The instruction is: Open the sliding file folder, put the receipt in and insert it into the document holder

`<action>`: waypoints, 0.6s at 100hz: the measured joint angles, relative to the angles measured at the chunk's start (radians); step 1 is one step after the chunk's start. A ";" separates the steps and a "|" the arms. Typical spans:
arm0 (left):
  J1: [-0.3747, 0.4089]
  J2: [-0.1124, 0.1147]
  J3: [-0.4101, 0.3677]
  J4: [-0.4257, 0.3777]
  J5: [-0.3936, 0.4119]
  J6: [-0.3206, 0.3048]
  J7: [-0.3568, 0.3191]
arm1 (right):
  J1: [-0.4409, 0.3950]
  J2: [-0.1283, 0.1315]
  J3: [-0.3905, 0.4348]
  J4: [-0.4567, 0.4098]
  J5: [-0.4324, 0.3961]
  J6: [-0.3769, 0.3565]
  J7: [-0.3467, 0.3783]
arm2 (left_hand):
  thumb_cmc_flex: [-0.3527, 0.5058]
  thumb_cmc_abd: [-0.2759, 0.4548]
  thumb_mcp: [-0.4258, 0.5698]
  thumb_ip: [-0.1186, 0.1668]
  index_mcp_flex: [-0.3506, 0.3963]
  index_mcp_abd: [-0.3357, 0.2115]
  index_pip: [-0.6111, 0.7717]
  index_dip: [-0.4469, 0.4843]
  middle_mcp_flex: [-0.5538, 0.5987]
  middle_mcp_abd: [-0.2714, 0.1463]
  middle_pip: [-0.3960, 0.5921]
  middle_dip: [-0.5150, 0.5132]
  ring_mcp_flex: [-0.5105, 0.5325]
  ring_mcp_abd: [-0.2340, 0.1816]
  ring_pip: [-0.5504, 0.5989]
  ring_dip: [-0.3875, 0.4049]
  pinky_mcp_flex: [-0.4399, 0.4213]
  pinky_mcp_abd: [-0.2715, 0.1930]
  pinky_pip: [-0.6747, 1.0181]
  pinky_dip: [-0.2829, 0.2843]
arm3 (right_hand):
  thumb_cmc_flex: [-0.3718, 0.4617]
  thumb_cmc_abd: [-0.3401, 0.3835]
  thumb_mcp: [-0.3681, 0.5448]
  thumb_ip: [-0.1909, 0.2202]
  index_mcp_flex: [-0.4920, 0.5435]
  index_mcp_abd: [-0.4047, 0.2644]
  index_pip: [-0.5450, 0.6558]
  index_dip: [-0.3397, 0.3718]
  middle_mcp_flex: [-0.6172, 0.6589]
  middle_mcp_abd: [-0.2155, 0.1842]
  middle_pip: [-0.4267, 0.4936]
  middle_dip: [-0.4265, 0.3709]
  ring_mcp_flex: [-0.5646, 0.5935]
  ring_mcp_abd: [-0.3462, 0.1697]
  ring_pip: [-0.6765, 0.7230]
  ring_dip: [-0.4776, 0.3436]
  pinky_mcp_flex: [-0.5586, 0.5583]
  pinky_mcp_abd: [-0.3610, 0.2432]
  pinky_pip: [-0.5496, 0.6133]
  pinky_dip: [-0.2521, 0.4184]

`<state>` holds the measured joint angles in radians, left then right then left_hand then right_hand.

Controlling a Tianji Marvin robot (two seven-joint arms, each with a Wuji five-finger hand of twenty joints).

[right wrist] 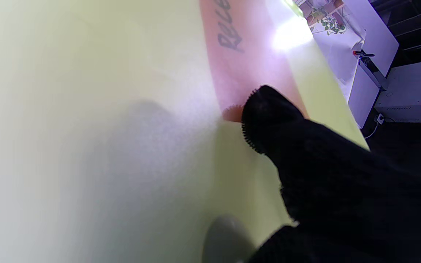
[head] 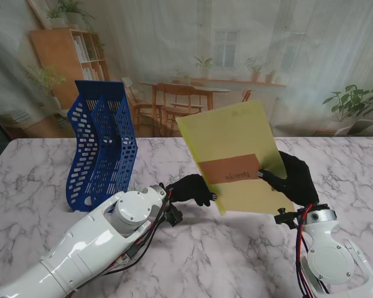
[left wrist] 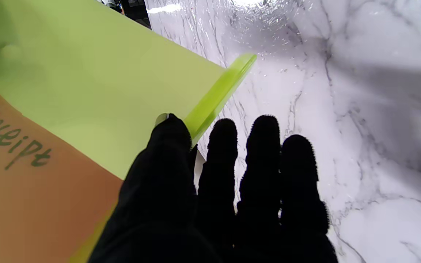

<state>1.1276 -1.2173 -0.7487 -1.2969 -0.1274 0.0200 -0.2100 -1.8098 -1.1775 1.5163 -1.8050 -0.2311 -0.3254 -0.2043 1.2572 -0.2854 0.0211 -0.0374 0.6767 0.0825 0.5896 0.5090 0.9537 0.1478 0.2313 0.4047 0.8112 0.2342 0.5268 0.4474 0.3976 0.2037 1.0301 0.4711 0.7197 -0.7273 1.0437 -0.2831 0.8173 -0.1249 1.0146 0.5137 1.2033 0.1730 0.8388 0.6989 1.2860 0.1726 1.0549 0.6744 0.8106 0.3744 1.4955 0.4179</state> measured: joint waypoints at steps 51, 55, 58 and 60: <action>0.010 0.019 -0.037 -0.028 0.075 0.001 0.000 | -0.004 0.024 0.018 0.003 -0.123 0.009 0.067 | 0.002 -0.015 0.011 0.000 0.038 0.057 0.039 -0.036 0.048 0.070 0.004 0.000 0.067 -0.006 0.028 0.000 0.074 0.001 0.029 0.001 | 0.000 0.000 -0.001 0.000 0.000 0.000 0.003 0.002 0.000 0.000 0.000 0.000 0.000 0.000 0.006 0.000 0.007 0.000 0.000 0.000; 0.010 0.021 -0.039 -0.030 0.078 0.001 -0.001 | -0.004 0.026 0.019 0.005 -0.138 0.010 0.070 | 0.002 -0.015 0.011 0.000 0.039 0.057 0.042 -0.036 0.048 0.075 0.004 0.000 0.067 -0.005 0.028 0.000 0.074 0.002 0.029 0.001 | 0.000 0.000 -0.001 0.000 0.000 0.000 0.004 0.003 0.000 0.000 0.000 0.000 0.000 0.000 0.006 0.000 0.007 0.000 0.000 0.000; 0.010 0.022 -0.041 -0.031 0.079 0.001 -0.002 | -0.004 0.027 0.019 0.006 -0.149 0.011 0.073 | 0.002 -0.015 0.011 0.000 0.039 0.058 0.044 -0.036 0.048 0.079 0.004 0.000 0.067 -0.003 0.028 0.000 0.074 0.002 0.029 0.001 | 0.000 0.000 -0.001 0.000 0.000 0.000 0.004 0.004 0.000 0.000 0.000 0.000 0.000 0.000 0.006 0.000 0.007 0.000 0.000 0.000; 0.010 0.023 -0.042 -0.031 0.080 0.002 -0.003 | -0.004 0.029 0.019 0.006 -0.154 0.013 0.075 | 0.002 -0.015 0.011 0.000 0.040 0.058 0.044 -0.037 0.048 0.082 0.004 0.000 0.067 -0.002 0.028 0.000 0.074 0.002 0.029 0.001 | 0.000 0.000 -0.001 0.000 0.000 0.000 0.005 0.004 0.000 0.000 0.000 0.000 0.000 0.000 0.006 0.000 0.007 0.000 0.000 0.000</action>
<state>1.1380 -1.1944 -0.7907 -1.3280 -0.0477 0.0217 -0.2134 -1.8139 -1.1490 1.5355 -1.7987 -0.3854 -0.3126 -0.1289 1.2588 -0.3005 0.0320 -0.0374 0.7171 0.1401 0.6337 0.4721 1.0018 0.2298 0.2353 0.4043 0.8783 0.2318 0.5551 0.4471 0.4720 0.2061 1.0595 0.4725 0.7197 -0.7273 1.0432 -0.2831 0.8171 -0.1249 1.0191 0.5177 1.2032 0.1730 0.8389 0.6989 1.2860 0.1726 1.0605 0.6744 0.8178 0.3744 1.4955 0.4179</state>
